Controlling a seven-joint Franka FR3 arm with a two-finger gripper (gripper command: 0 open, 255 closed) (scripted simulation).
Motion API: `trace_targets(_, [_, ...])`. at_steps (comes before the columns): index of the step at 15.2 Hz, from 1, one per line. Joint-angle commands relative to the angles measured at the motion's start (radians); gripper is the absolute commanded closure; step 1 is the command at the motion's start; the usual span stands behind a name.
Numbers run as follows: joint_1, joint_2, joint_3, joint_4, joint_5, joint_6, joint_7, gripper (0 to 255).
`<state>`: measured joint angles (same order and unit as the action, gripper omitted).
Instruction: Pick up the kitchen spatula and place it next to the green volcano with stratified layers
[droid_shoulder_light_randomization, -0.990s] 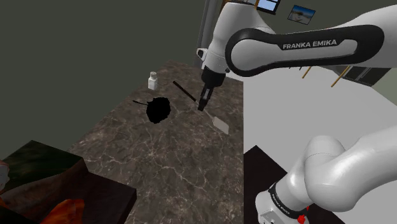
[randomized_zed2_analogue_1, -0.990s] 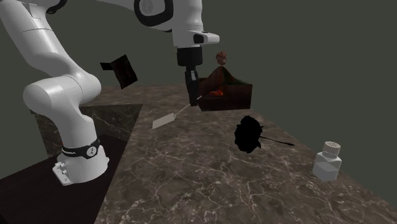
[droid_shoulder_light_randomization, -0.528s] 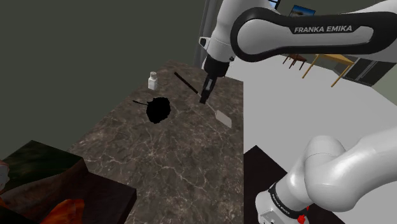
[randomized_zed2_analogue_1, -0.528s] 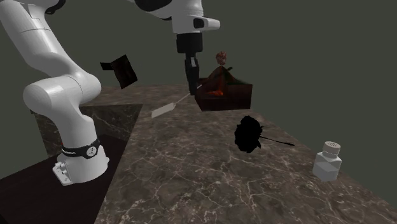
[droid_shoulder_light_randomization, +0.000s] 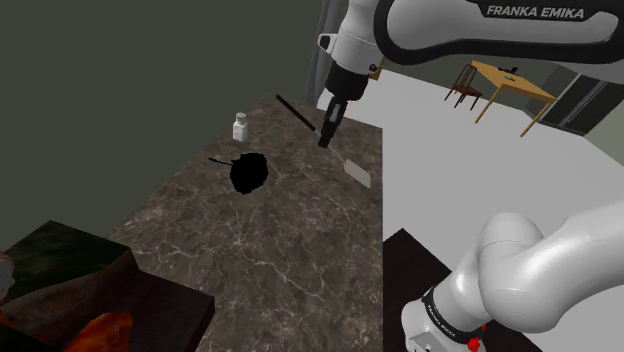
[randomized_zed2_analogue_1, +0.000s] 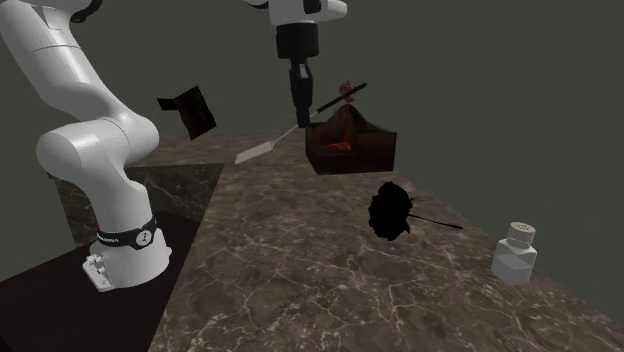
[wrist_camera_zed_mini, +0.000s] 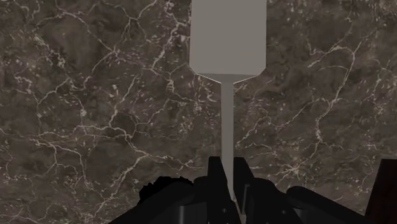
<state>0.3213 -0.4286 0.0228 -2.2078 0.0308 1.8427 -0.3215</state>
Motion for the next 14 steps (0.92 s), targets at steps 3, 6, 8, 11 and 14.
trace_targets(3, [0.0,0.003,0.0,0.057,-0.001,-0.054,0.002,255])
trace_targets(6, [0.0,0.007,0.0,0.101,-0.001,-0.094,0.003,255])
trace_targets(8, [0.0,0.01,0.0,0.131,-0.001,-0.121,0.004,255])
trace_targets(11, [0.0,0.017,0.0,0.178,-0.002,-0.161,0.004,255])
trace_targets(14, [0.0,0.026,-0.001,0.226,-0.002,-0.201,0.005,255])
